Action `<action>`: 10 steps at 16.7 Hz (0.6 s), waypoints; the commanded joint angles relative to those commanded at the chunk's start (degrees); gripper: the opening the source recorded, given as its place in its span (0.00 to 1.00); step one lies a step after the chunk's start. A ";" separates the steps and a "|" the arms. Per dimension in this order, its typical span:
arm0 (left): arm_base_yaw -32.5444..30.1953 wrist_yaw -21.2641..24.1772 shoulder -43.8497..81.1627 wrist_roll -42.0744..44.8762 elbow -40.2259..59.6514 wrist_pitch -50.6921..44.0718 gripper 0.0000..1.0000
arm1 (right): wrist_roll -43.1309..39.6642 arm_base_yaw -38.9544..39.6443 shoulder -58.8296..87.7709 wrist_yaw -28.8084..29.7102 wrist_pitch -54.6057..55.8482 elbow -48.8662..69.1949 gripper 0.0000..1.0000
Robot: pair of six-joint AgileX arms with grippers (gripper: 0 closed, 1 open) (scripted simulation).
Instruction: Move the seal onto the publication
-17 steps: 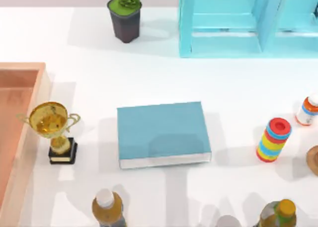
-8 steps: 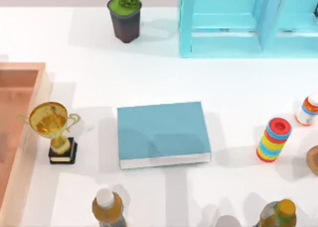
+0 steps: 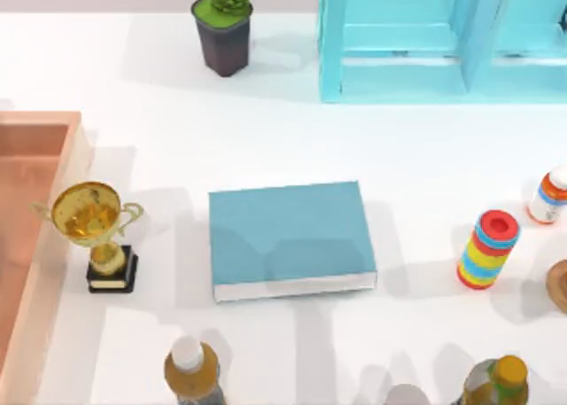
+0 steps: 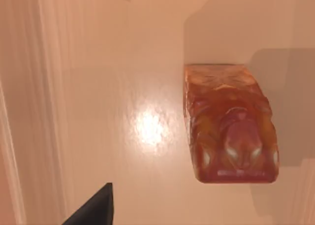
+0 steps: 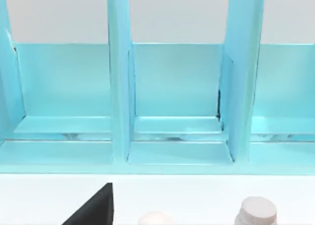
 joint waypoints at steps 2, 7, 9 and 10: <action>0.03 0.00 1.04 0.08 -2.73 4.10 1.00 | 0.00 0.00 0.00 0.00 0.00 0.00 1.00; 0.21 0.02 4.46 0.30 -11.08 16.28 1.00 | 0.00 0.00 0.00 0.00 0.00 0.00 1.00; 0.26 0.03 5.31 0.35 -13.09 18.81 1.00 | 0.00 0.00 0.00 0.00 0.00 0.00 1.00; 0.27 0.03 5.47 0.36 -13.37 19.17 1.00 | 0.00 0.00 0.00 0.00 0.00 0.00 1.00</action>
